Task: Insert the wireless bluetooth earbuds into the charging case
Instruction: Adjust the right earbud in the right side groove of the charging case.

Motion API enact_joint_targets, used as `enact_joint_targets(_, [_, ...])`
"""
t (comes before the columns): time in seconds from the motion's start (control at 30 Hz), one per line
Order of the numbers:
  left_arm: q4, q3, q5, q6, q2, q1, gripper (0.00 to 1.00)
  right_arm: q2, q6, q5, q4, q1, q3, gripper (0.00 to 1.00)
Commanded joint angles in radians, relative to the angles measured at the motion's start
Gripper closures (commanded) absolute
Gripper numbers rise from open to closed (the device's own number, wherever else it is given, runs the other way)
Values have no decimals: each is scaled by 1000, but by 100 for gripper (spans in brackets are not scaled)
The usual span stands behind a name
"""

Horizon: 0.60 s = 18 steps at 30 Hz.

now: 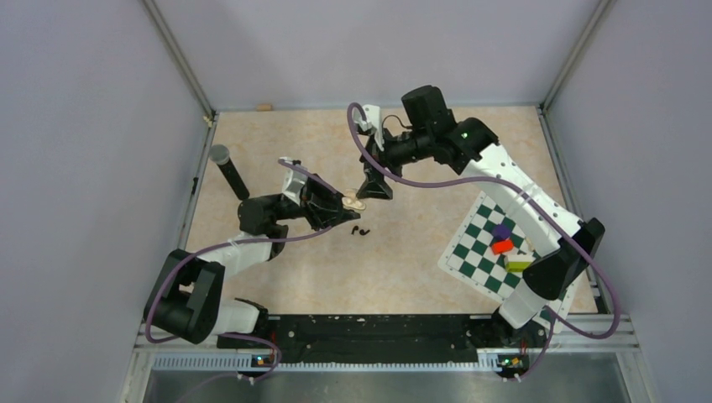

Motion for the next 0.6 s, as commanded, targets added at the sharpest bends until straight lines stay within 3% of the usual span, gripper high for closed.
enact_joint_targets(0.0, [94,36,8,-5,-12,-6,100,12,-53,-43,-32,22,41,2])
enact_joint_targets(0.33, [94,36,8,-5,-10,-6,100,-37,-31,23,3,25,73,2])
enact_joint_targets(0.57, [94,36,5,-6,-13,-6,100,-201,47,144,200,26,-51,1])
